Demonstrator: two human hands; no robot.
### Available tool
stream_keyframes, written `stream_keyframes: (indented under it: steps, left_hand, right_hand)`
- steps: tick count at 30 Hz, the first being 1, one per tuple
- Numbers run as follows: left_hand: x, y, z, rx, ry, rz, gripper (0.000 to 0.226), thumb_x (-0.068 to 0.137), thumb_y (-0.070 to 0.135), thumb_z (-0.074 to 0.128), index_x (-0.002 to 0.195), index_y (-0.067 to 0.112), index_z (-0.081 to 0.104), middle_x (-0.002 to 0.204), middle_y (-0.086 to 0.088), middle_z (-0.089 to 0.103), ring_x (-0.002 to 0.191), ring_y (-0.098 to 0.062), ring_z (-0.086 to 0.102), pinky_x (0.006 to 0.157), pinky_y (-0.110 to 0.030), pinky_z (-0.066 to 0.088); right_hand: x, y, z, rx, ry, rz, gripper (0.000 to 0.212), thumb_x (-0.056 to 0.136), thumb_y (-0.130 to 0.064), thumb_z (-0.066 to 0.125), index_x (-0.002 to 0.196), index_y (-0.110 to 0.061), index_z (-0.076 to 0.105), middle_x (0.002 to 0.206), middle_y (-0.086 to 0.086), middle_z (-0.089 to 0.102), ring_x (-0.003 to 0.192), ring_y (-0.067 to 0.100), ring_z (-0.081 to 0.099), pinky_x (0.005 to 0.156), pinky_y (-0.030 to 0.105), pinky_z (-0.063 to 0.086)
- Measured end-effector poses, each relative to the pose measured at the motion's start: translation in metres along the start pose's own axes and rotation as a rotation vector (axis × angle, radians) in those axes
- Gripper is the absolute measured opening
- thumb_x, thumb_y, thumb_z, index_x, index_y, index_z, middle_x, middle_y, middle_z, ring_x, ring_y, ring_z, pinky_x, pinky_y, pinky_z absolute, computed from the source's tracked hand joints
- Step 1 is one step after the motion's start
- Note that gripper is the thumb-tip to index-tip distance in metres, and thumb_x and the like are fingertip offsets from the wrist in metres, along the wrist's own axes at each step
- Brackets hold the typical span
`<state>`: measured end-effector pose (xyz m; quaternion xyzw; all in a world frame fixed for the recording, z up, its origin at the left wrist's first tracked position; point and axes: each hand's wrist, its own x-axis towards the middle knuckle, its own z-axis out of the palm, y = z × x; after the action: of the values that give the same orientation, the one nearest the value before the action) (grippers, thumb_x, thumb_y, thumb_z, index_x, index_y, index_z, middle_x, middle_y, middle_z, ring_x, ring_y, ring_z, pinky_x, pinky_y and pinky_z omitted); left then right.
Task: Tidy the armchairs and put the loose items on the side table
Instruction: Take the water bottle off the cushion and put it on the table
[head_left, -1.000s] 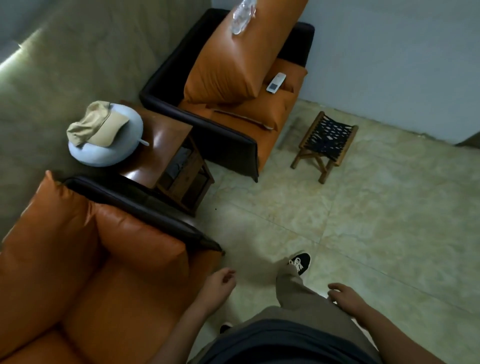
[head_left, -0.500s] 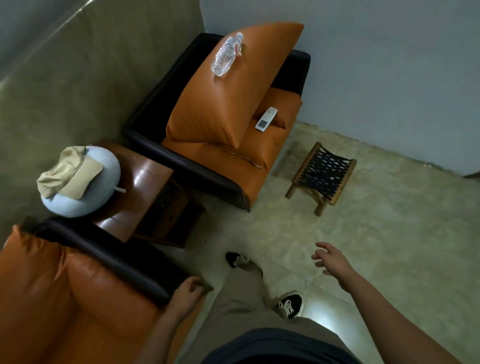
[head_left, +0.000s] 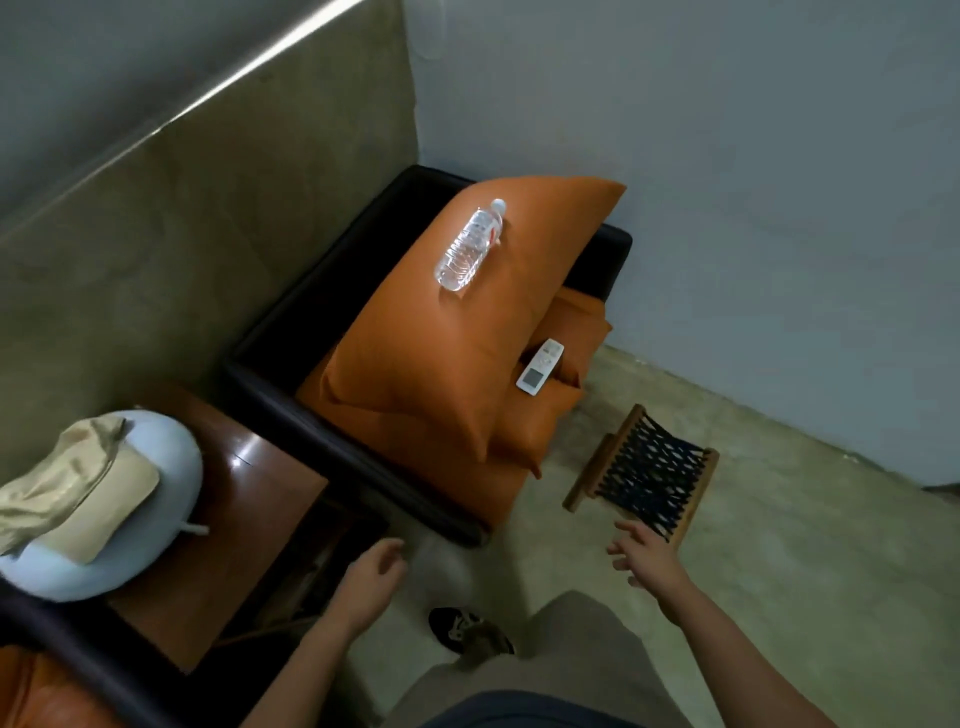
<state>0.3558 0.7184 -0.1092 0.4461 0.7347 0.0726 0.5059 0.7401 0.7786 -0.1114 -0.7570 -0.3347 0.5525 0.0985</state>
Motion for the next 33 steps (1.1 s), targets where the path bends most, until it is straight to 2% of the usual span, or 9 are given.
stream_keyframes:
  steps: [8,11,15,19,22,25,27,30,33]
  left_hand:
    - [0.052,0.134,-0.081,-0.14,0.149,0.239,0.041,0.1,0.033,0.055,0.14,0.026,0.051,0.13,0.01,0.058,0.121,-0.007,0.053,0.096,-0.022,0.043]
    - [0.084,0.174,-0.108,-0.135,0.251,0.28,0.039,0.1,0.033,0.054,0.139,0.026,0.053,0.128,0.01,0.057,0.119,-0.008,0.053,0.095,-0.026,0.045]
    - [0.131,0.221,-0.136,-0.125,0.34,0.264,0.039,0.098,0.034,0.055,0.136,0.027,0.054,0.127,0.011,0.057,0.119,-0.008,0.052,0.098,-0.028,0.044]
    - [0.171,0.254,-0.145,-0.186,0.377,0.164,0.04,0.098,0.036,0.056,0.137,0.029,0.053,0.134,0.007,0.057,0.127,-0.014,0.051,0.105,-0.036,0.044]
    - [0.193,0.261,-0.136,-0.191,0.36,0.07,0.05,0.099,0.034,0.055,0.147,0.028,0.044,0.151,0.002,0.044,0.14,-0.018,0.039,0.114,-0.037,0.034]
    - [0.214,0.263,-0.116,-0.115,0.293,-0.026,0.059,0.099,0.04,0.053,0.153,0.035,0.031,0.165,0.0,0.018,0.152,-0.024,0.015,0.123,-0.044,0.018]
    - [0.223,0.269,-0.1,0.002,0.257,-0.116,0.065,0.098,0.048,0.049,0.155,0.041,0.019,0.167,0.006,-0.001,0.154,-0.026,-0.002,0.122,-0.054,0.012]
    - [0.225,0.274,-0.08,0.044,0.33,-0.167,0.069,0.098,0.051,0.047,0.156,0.045,0.009,0.165,0.01,-0.013,0.153,-0.023,-0.012,0.12,-0.058,0.01]
    - [0.219,0.267,-0.06,0.065,0.394,-0.141,0.071,0.099,0.048,0.047,0.156,0.045,0.004,0.163,0.012,-0.02,0.152,-0.02,-0.016,0.123,-0.055,0.006]
  right_hand:
    - [0.065,-0.181,0.01,-0.146,-0.064,-0.246,0.035,0.101,-0.024,0.051,0.136,-0.025,0.05,0.106,-0.002,0.068,0.088,0.014,0.066,0.067,0.025,0.049]
    - [0.095,-0.25,0.008,-0.156,-0.076,-0.358,0.038,0.097,-0.026,0.054,0.135,-0.028,0.053,0.115,0.002,0.067,0.093,0.014,0.067,0.072,0.031,0.053]
    - [0.139,-0.338,0.005,-0.182,-0.097,-0.481,0.045,0.091,-0.037,0.059,0.136,-0.039,0.051,0.124,-0.002,0.062,0.109,0.019,0.064,0.091,0.048,0.057]
    - [0.17,-0.418,0.007,-0.119,-0.093,-0.547,0.05,0.094,-0.036,0.057,0.142,-0.039,0.044,0.121,0.001,0.06,0.101,0.019,0.064,0.085,0.043,0.059]
    - [0.192,-0.464,0.018,-0.076,-0.102,-0.548,0.063,0.092,-0.042,0.06,0.149,-0.039,0.034,0.127,-0.003,0.053,0.103,0.017,0.059,0.088,0.051,0.058]
    - [0.216,-0.489,0.036,-0.086,-0.116,-0.505,0.087,0.079,-0.055,0.066,0.152,-0.047,0.02,0.153,0.007,0.036,0.122,0.031,0.053,0.092,0.057,0.055]
    - [0.226,-0.499,0.051,-0.115,-0.089,-0.445,0.098,0.082,-0.053,0.07,0.158,-0.038,0.01,0.16,0.01,0.022,0.134,0.039,0.044,0.102,0.056,0.048]
    - [0.234,-0.509,0.071,-0.258,0.023,-0.381,0.117,0.078,-0.057,0.074,0.16,-0.028,-0.005,0.161,0.014,0.018,0.14,0.042,0.032,0.106,0.052,0.039]
    - [0.233,-0.514,0.088,-0.296,0.111,-0.36,0.122,0.074,-0.054,0.079,0.159,-0.029,-0.004,0.153,0.017,0.024,0.135,0.041,0.034,0.098,0.049,0.043]
